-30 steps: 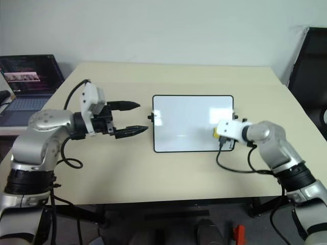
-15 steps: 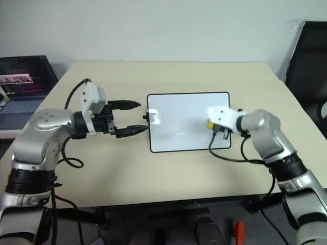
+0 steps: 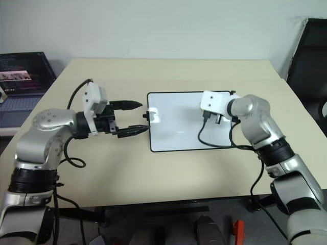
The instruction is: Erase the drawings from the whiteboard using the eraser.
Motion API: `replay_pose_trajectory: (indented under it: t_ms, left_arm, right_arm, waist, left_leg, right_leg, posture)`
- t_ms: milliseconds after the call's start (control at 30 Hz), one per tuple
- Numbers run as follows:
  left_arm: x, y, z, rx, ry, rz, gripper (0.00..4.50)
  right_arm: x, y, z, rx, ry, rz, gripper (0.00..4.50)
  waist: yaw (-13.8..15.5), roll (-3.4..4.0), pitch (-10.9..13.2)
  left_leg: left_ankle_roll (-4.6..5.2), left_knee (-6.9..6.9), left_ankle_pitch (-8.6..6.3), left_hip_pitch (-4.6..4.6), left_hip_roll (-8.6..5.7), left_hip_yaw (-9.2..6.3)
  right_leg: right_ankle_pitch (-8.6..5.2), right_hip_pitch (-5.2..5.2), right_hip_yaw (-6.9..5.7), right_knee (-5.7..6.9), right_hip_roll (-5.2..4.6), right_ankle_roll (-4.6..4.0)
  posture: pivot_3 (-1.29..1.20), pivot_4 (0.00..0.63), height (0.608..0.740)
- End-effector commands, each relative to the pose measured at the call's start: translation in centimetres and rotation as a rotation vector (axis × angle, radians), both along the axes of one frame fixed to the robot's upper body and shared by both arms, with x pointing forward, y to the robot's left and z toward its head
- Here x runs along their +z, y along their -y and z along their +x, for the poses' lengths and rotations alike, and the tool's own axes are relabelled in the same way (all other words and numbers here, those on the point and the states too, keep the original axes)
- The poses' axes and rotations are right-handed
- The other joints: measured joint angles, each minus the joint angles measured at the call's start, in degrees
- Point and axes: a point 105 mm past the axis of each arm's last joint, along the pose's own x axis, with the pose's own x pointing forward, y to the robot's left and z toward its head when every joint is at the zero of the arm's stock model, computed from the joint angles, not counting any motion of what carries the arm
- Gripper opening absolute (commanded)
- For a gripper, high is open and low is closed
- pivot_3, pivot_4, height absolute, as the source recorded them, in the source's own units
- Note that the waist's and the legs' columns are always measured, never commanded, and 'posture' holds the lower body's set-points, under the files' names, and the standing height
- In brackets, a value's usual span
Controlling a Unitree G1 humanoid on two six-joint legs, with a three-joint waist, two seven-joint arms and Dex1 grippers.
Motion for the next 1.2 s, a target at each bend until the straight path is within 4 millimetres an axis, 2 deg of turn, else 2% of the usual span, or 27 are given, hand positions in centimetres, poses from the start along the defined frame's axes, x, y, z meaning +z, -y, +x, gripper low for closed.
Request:
replay_pose_trajectory:
  t_ms: [33,100,167,233,267,333,400,500,567,800,867,1067,1200]
  left_arm:
    - [1.5,0.2,-0.3,-0.02,0.062,-0.003,4.5]
    - [1.5,0.3,-0.3,-0.025,0.062,-0.004,4.5]
    - [1.6,0.4,-0.3,-0.03,0.064,-0.008,4.5]
    - [1.6,0.8,-0.3,-0.043,0.064,-0.016,4.5]
    - [1.6,1.2,-0.3,-0.055,0.063,-0.023,4.5]
    - [1.6,1.8,-0.3,-0.075,0.062,-0.037,4.5]
    - [1.6,2.1,-0.3,-0.086,0.058,-0.041,4.5]
    - [1.2,2.5,-0.2,-0.108,0.045,-0.04,4.5]
    - [0.9,3.0,-0.3,-0.133,0.032,-0.038,4.5]
    - [0.3,5.2,-0.9,-0.212,0.009,-0.046,4.5]
    - [0.3,5.2,-0.9,-0.213,0.009,-0.051,4.5]
    - [0.0,5.1,-1.2,-0.212,0.001,-0.049,4.5]
    - [0.0,4.9,-1.3,-0.204,0.0,-0.046,4.5]
  right_arm:
    - [-0.4,0.6,-2.1,0.029,-0.117,0.109,0.97]
    - [1.8,1.1,-3.4,0.041,-0.148,0.263,0.97]
    - [4.6,2.6,-4.2,0.003,-0.138,0.432,0.97]
    - [7.7,5.3,-4.5,-0.081,-0.073,0.601,0.97]
    - [8.7,7.4,-4.6,-0.152,-0.035,0.668,0.97]
    - [8.7,12.0,-5.0,-0.334,-0.005,0.725,0.97]
    - [7.2,15.7,-5.5,-0.508,-0.027,0.718,0.97]
    - [5.0,19.6,-6.4,-0.706,-0.097,0.729,0.97]
    - [3.5,21.1,-6.8,-0.794,-0.154,0.732,0.97]
    - [-1.8,22.5,-6.4,-0.972,-0.336,0.72,0.97]
    - [-2.1,22.7,-6.0,-1.007,-0.34,0.735,0.97]
    - [-2.5,21.8,-4.7,-1.014,-0.376,0.826,0.97]
    - [-2.9,22.4,-4.3,-1.083,-0.379,0.859,0.97]
  waist:
    - [0.0,0.01,0.01]
    - [0.11,0.12,0.09]
    - [0.17,0.39,0.3]
    - [0.4,0.53,0.39]
    - [0.74,0.54,0.39]
    - [1.62,0.53,0.39]
    - [2.59,0.53,0.38]
    - [2.77,0.55,0.4]
    - [2.68,0.65,0.45]
    - [1.3,0.75,0.5]
    - [1.11,0.77,0.52]
    - [1.15,0.84,0.55]
    - [1.36,0.84,0.56]
  left_leg:
    - [0.0,0.0,0.0,-0.01,0.0,0.01]
    - [0.0,0.0,0.0,-0.08,0.0,0.01]
    - [0.0,-0.01,0.0,-0.28,-0.01,-0.02]
    - [0.0,-0.03,0.0,-0.47,-0.04,-0.02]
    - [0.0,-0.05,0.0,-0.5,-0.03,-0.05]
    - [0.0,-0.13,-0.01,-0.5,-0.02,-0.11]
    - [0.0,-0.18,-0.03,-0.55,-0.01,-0.14]
    - [0.0,-0.18,-0.04,-0.56,-0.04,-0.05]
    - [0.0,-0.13,-0.04,-0.54,-0.07,0.05]
    - [0.01,-0.1,-0.03,-0.43,-0.05,0.11]
    - [0.01,-0.1,-0.03,-0.43,-0.05,0.11]
    - [0.0,-0.11,-0.03,-0.44,-0.05,0.1]
    - [0.0,-0.11,-0.03,-0.46,-0.06,0.09]
  right_leg:
    - [0.01,0.0,0.01,0.0,0.0,0.02]
    - [0.02,-0.07,0.02,0.0,0.0,-0.01]
    - [0.05,-0.22,0.0,0.0,0.0,-0.05]
    - [0.06,-0.39,0.0,0.0,-0.03,-0.04]
    - [0.06,-0.42,-0.04,0.0,-0.04,-0.04]
    - [0.03,-0.42,-0.16,-0.08,-0.04,-0.08]
    - [-0.02,-0.41,-0.23,-0.21,-0.04,-0.11]
    - [-0.03,-0.39,-0.17,-0.28,-0.06,-0.11]
    - [0.0,-0.4,-0.05,-0.25,-0.08,-0.05]
    - [0.01,-0.39,0.07,-0.11,0.0,-0.03]
    - [0.01,-0.39,0.09,-0.1,0.0,-0.02]
    - [0.01,-0.39,0.09,-0.1,0.0,-0.02]
    - [0.01,-0.39,0.07,-0.11,-0.01,-0.02]
  posture:
    - [0.0,0.15,0.74]
    - [0.0,0.15,0.74]
    - [0.0,0.15,0.74]
    - [0.0,0.15,0.74]
    - [0.0,0.15,0.74]
    - [0.0,0.15,0.74]
    - [0.0,0.15,0.74]
    - [0.0,0.15,0.74]
    - [0.0,0.15,0.74]
    - [0.0,0.15,0.74]
    - [0.0,0.15,0.74]
    - [0.0,0.15,0.74]
    - [0.0,0.15,0.74]
